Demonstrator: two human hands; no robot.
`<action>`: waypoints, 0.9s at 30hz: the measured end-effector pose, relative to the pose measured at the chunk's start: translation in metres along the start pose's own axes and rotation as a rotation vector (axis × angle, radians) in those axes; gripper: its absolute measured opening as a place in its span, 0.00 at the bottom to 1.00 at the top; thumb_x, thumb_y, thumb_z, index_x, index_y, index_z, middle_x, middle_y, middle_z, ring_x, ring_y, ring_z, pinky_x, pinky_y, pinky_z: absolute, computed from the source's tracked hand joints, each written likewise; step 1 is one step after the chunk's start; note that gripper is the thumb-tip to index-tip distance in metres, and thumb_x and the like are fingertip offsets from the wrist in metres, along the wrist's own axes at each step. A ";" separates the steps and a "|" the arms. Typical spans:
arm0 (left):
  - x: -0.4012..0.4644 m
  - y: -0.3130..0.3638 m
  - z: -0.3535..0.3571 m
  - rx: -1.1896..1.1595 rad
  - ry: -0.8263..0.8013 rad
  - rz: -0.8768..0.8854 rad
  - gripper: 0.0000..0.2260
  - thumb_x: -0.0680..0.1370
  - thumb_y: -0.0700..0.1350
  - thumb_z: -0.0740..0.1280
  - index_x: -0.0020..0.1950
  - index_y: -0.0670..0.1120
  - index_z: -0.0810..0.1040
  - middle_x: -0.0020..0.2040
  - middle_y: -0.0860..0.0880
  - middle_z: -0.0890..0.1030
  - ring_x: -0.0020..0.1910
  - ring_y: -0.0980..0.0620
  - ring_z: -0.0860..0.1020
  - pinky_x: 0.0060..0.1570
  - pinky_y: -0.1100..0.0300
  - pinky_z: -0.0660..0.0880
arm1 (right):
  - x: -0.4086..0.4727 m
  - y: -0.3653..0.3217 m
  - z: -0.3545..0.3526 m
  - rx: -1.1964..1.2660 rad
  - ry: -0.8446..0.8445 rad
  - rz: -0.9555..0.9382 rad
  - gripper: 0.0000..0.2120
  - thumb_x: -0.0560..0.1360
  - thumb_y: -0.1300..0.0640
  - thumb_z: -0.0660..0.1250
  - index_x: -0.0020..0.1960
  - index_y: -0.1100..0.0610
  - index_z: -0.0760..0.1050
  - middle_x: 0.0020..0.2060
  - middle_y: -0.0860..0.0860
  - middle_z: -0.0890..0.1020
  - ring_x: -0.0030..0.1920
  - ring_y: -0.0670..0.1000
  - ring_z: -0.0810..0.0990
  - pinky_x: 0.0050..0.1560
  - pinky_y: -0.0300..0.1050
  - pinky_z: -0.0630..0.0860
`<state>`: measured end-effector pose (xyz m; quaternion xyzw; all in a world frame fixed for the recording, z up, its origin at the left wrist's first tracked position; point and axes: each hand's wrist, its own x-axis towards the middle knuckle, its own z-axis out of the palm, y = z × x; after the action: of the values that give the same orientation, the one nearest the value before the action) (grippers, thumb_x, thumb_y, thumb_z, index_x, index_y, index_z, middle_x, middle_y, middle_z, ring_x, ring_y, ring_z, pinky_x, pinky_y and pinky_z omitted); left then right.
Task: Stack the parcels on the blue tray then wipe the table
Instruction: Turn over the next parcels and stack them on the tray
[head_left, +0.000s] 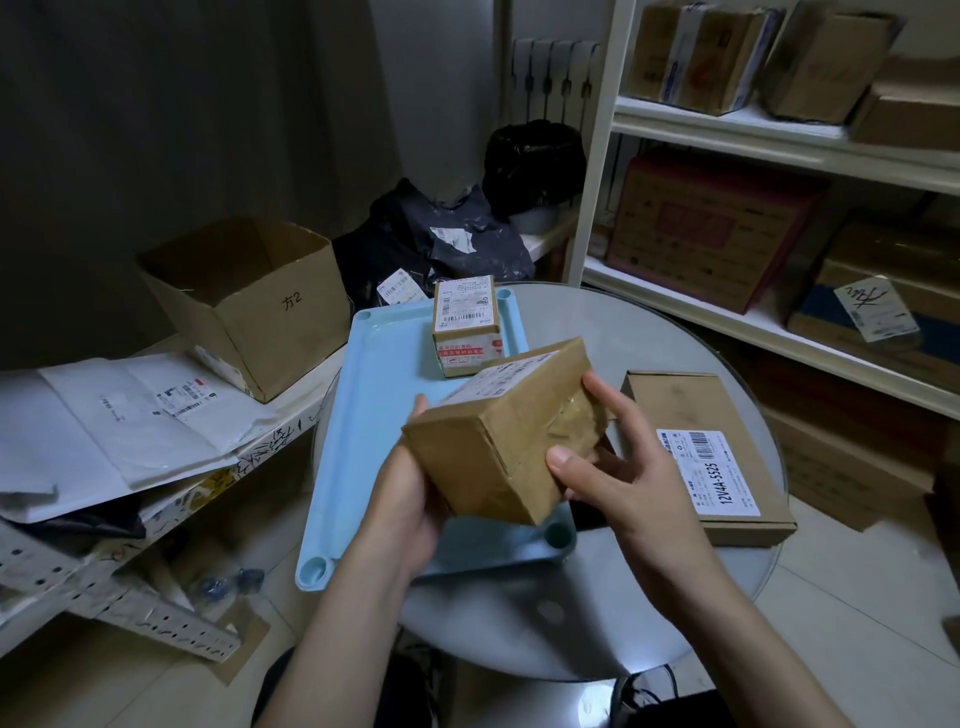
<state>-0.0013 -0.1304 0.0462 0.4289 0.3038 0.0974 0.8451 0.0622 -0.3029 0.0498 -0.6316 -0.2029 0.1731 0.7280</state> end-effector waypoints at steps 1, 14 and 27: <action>-0.001 0.002 -0.001 -0.035 -0.043 -0.007 0.28 0.80 0.65 0.52 0.65 0.48 0.79 0.59 0.46 0.84 0.59 0.46 0.82 0.56 0.48 0.77 | 0.000 -0.001 0.001 -0.022 0.046 -0.013 0.36 0.61 0.47 0.78 0.67 0.36 0.72 0.64 0.54 0.74 0.51 0.65 0.79 0.45 0.48 0.82; 0.004 0.000 -0.005 0.104 -0.094 0.101 0.24 0.82 0.60 0.50 0.56 0.49 0.81 0.51 0.43 0.86 0.43 0.43 0.85 0.40 0.46 0.78 | -0.017 0.000 0.018 -0.382 0.103 -0.363 0.31 0.69 0.59 0.75 0.68 0.42 0.72 0.62 0.46 0.65 0.42 0.54 0.80 0.44 0.40 0.80; -0.007 0.005 0.004 0.169 -0.003 0.094 0.19 0.79 0.60 0.60 0.32 0.51 0.72 0.25 0.49 0.67 0.20 0.50 0.65 0.21 0.65 0.57 | 0.012 -0.012 0.000 -0.272 0.283 0.044 0.21 0.59 0.36 0.77 0.47 0.45 0.81 0.40 0.47 0.84 0.40 0.50 0.84 0.41 0.56 0.82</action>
<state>-0.0042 -0.1334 0.0549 0.5124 0.2894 0.1104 0.8009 0.0728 -0.2986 0.0627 -0.7465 -0.1061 0.0694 0.6532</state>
